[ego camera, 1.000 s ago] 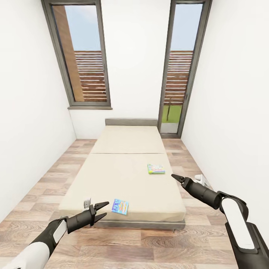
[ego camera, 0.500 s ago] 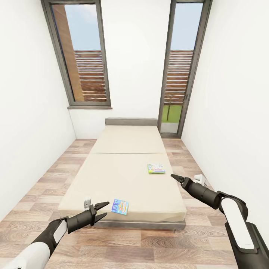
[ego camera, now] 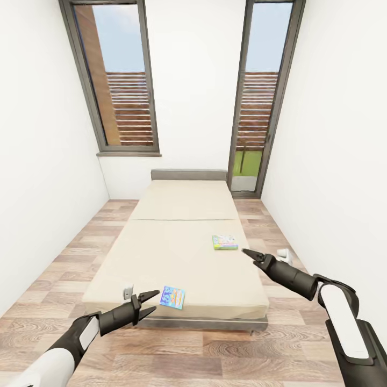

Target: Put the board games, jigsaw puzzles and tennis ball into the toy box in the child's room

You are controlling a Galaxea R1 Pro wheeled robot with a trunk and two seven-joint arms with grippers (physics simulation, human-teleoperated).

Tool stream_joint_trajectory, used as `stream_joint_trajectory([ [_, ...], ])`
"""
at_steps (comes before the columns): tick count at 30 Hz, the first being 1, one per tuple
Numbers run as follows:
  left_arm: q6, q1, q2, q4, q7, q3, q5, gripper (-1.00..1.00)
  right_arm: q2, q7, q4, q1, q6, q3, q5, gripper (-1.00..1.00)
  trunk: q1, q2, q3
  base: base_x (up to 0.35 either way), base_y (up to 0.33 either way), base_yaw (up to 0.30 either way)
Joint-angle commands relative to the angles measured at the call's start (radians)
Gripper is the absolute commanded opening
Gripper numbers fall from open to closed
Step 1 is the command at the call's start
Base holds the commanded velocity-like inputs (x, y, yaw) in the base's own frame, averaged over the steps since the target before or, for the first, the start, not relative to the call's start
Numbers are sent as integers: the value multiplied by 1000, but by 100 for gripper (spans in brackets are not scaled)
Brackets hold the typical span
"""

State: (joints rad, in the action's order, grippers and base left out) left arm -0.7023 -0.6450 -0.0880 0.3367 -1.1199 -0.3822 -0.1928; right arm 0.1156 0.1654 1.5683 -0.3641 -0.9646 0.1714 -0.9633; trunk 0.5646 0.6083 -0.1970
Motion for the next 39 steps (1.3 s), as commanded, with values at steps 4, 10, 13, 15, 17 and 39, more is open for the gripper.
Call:
stream_joint_trajectory([
  [4, -7, -1, 6, 0, -2, -1, -2, 100, 1, 125, 3, -1, -48, 5, 13, 100, 16, 30, -14, 0, 0, 0],
  [10, -6, -1, 10, -1, -1, -2, -1, 100, 0, 199, 1, 0, -63, 6, 17, 100, 39, 72, -33, 0, 0, 0],
  [13, -6, -1, 11, -1, -1, -3, -1, 100, -4, 208, 0, 0, -62, 5, 22, 100, 50, 93, -42, 0, 0, 0],
  [15, -6, -1, 11, -1, -1, -2, -1, 100, -5, 210, -1, 0, -60, 5, 23, 100, 58, 107, -49, 0, 0, 0],
  [17, -6, -1, 11, -1, -1, -2, -1, 100, -6, 211, -5, 0, -58, 5, 24, 100, 66, 121, -55, 0, 0, 0],
  [39, 8, -1, 15, -2, -1, -1, -2, 100, -6, 211, -14, 1, -53, 69, 26, 100, 150, 275, -124, 0, 0, 0],
])
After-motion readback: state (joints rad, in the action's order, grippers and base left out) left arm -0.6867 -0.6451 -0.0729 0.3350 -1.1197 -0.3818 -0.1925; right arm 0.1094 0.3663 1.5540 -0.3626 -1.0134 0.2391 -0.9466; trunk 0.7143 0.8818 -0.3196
